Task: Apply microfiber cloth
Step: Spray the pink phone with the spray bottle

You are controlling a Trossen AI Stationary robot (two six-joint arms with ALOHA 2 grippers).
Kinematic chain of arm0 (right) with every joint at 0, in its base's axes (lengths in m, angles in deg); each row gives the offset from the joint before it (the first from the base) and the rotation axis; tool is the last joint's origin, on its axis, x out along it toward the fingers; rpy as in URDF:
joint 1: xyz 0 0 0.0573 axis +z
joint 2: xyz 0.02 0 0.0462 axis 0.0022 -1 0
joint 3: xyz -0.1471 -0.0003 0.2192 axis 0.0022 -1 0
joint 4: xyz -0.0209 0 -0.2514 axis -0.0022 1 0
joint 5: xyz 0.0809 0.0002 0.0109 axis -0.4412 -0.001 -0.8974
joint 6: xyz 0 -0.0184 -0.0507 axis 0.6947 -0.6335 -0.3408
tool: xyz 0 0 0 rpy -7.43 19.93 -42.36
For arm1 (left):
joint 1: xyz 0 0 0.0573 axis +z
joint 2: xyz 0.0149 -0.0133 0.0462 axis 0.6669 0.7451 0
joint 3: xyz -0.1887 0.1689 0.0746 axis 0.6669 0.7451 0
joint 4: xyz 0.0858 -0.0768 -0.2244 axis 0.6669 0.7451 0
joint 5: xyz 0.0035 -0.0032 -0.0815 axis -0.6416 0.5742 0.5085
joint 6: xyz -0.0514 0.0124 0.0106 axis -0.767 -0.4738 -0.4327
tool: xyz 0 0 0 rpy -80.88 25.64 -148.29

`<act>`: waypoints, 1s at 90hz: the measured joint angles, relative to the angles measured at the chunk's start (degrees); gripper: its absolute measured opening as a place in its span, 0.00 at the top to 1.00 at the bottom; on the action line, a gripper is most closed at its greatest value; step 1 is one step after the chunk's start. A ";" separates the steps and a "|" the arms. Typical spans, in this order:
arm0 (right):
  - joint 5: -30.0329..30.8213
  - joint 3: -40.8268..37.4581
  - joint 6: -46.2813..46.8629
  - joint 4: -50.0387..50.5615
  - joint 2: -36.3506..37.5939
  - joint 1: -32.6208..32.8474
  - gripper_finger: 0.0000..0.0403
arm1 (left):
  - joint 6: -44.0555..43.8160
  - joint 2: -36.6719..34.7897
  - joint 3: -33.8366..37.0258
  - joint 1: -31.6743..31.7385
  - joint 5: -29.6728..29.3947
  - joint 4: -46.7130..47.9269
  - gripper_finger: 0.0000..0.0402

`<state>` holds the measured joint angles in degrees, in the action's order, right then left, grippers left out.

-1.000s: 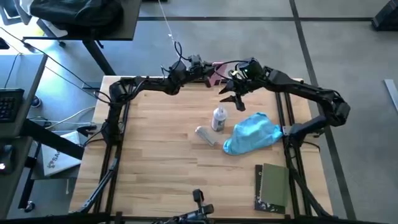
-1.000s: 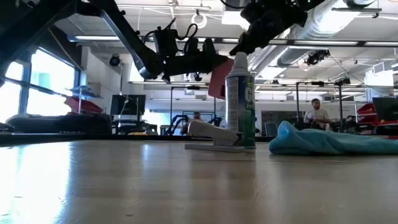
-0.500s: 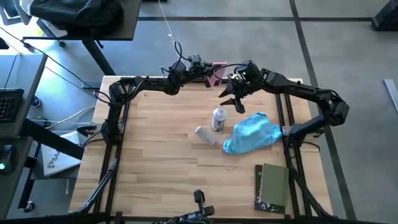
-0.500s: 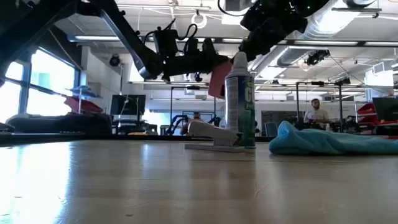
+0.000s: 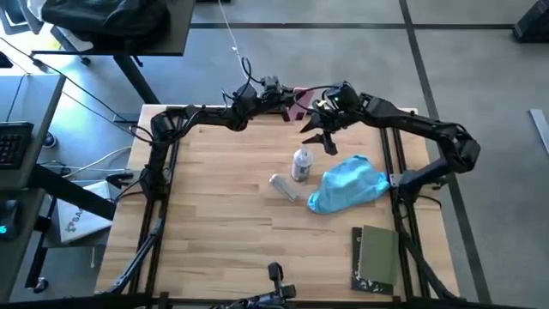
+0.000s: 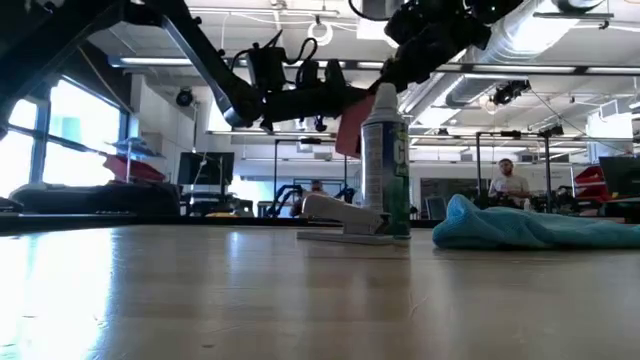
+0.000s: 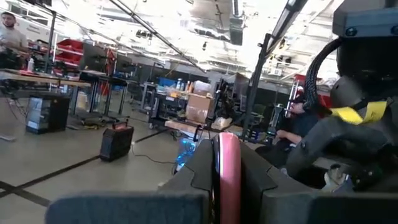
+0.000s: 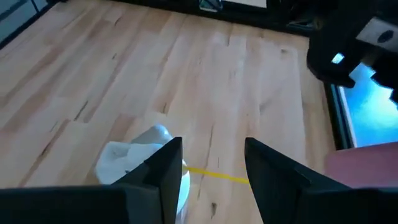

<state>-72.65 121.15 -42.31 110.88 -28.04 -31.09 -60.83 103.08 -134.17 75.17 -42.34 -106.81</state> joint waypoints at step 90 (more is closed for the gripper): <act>-0.44 0.11 -1.04 1.01 -2.47 0.68 0.65 | -2.14 0.62 0.09 -2.36 -4.72 -1.23 0.98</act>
<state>-73.09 121.26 -43.36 111.89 -30.51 -30.41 -62.96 103.70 -134.08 72.82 -47.06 -108.04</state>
